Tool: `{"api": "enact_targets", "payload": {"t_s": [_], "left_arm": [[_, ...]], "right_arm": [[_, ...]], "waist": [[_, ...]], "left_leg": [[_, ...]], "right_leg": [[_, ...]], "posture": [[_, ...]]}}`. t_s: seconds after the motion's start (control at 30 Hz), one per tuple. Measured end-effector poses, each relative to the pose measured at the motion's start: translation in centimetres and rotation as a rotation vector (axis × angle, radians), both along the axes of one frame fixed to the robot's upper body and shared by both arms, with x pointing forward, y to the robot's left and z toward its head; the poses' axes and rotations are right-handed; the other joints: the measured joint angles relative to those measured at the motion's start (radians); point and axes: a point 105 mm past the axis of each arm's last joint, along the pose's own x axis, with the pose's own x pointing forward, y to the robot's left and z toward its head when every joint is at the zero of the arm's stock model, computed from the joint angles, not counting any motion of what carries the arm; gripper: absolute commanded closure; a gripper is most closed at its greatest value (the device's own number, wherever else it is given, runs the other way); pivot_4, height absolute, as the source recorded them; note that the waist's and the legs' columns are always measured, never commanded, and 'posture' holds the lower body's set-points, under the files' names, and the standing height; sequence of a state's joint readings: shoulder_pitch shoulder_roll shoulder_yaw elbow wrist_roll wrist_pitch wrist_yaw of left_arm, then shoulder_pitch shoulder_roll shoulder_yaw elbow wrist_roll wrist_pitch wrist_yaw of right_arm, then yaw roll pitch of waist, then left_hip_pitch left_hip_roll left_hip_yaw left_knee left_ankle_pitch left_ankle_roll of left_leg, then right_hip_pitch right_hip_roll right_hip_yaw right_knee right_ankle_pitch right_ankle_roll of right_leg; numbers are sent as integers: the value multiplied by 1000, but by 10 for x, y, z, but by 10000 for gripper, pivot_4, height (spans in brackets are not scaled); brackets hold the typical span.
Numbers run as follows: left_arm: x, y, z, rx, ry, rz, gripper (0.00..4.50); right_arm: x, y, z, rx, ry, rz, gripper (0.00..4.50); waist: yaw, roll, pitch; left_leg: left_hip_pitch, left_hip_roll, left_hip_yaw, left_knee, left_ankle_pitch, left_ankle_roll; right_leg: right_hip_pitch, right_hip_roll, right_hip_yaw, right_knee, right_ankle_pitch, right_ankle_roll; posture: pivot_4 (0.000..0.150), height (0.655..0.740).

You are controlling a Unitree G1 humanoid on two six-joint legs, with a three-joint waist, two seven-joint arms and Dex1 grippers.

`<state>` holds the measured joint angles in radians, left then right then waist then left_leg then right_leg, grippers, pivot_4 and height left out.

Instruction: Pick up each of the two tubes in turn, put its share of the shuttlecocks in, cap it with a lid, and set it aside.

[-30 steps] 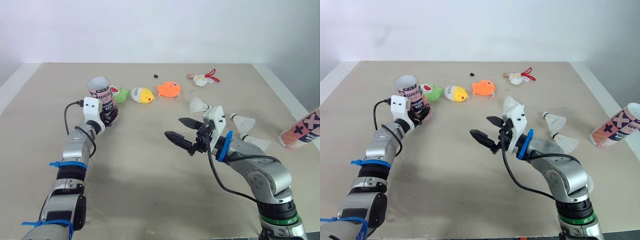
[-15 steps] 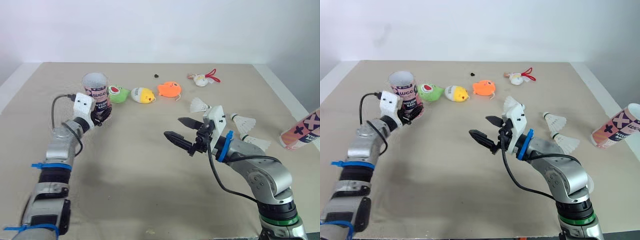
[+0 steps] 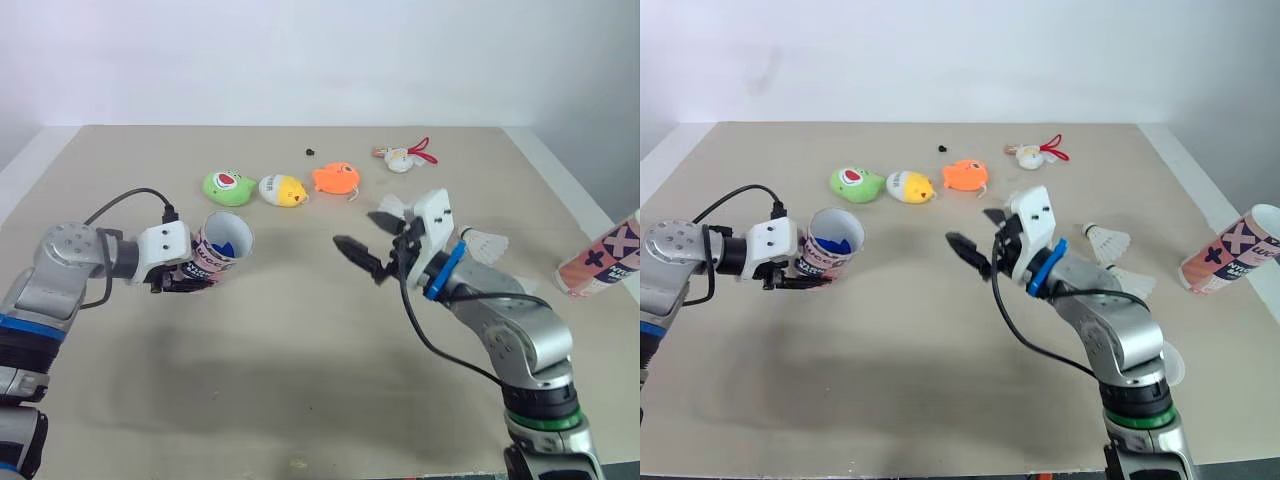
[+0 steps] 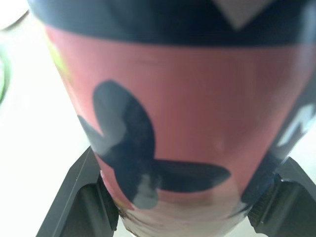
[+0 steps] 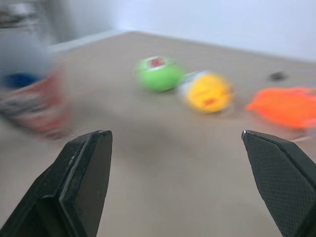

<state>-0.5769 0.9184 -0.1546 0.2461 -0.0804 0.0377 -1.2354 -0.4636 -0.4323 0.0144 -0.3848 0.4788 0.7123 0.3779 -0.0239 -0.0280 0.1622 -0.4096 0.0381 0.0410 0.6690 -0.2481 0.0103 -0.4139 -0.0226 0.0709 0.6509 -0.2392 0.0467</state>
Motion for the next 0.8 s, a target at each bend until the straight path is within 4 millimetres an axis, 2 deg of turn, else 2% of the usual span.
{"api": "enact_targets", "payload": {"t_s": [0.13,0.17,0.27,0.37,0.5,0.6,0.7,0.8], "left_arm": [[0,-5,1,30,-38,-32,19118],[-1,-11,-1,13,-53,-40,19118],[-4,-16,-4,-4,-58,-44,19118],[-8,-27,-7,-36,-53,-58,19118],[-11,-36,-8,-65,-42,-69,19118],[-13,-39,-9,-79,-37,-71,19118],[-15,-41,-9,-85,-33,-68,19118],[-17,-42,-9,-87,-27,-68,19118]], "right_arm": [[16,-6,4,-62,-29,-141,0],[20,-5,-1,-144,-44,-199,0],[25,-1,-8,-209,-44,-231,0],[40,-1,-9,-297,-62,-297,0],[71,-22,10,-351,-122,-476,0],[85,-35,19,-356,-144,-564,0],[93,-47,15,-383,-139,-627,0],[100,-54,0,-423,-104,-657,0]], "waist": [[0,0,0],[0,2,-1],[4,3,-2],[3,3,-2],[3,3,-2],[3,3,-2],[3,4,-2],[2,4,-2]], "left_leg": [[-4,0,1,0,0,0],[-7,-1,1,1,0,0],[-12,-3,-1,2,0,0],[-13,-5,0,4,1,0],[-13,-8,1,4,3,0],[-13,-8,1,4,3,0],[-13,-8,0,2,3,0],[-14,-8,1,2,3,0]], "right_leg": [[-4,0,1,1,0,0],[-7,-1,1,2,0,1],[-10,-3,1,4,0,2],[-10,-5,2,4,1,5],[-10,-7,2,3,3,8],[-10,-7,2,2,3,8],[-10,-8,2,2,3,8],[-10,-8,2,2,3,8]], "posture": [[1500,7400],[1500,7400],[1500,7400],[1500,7400],[1500,7400],[1500,7400],[1500,7400],[1500,7400]]}}
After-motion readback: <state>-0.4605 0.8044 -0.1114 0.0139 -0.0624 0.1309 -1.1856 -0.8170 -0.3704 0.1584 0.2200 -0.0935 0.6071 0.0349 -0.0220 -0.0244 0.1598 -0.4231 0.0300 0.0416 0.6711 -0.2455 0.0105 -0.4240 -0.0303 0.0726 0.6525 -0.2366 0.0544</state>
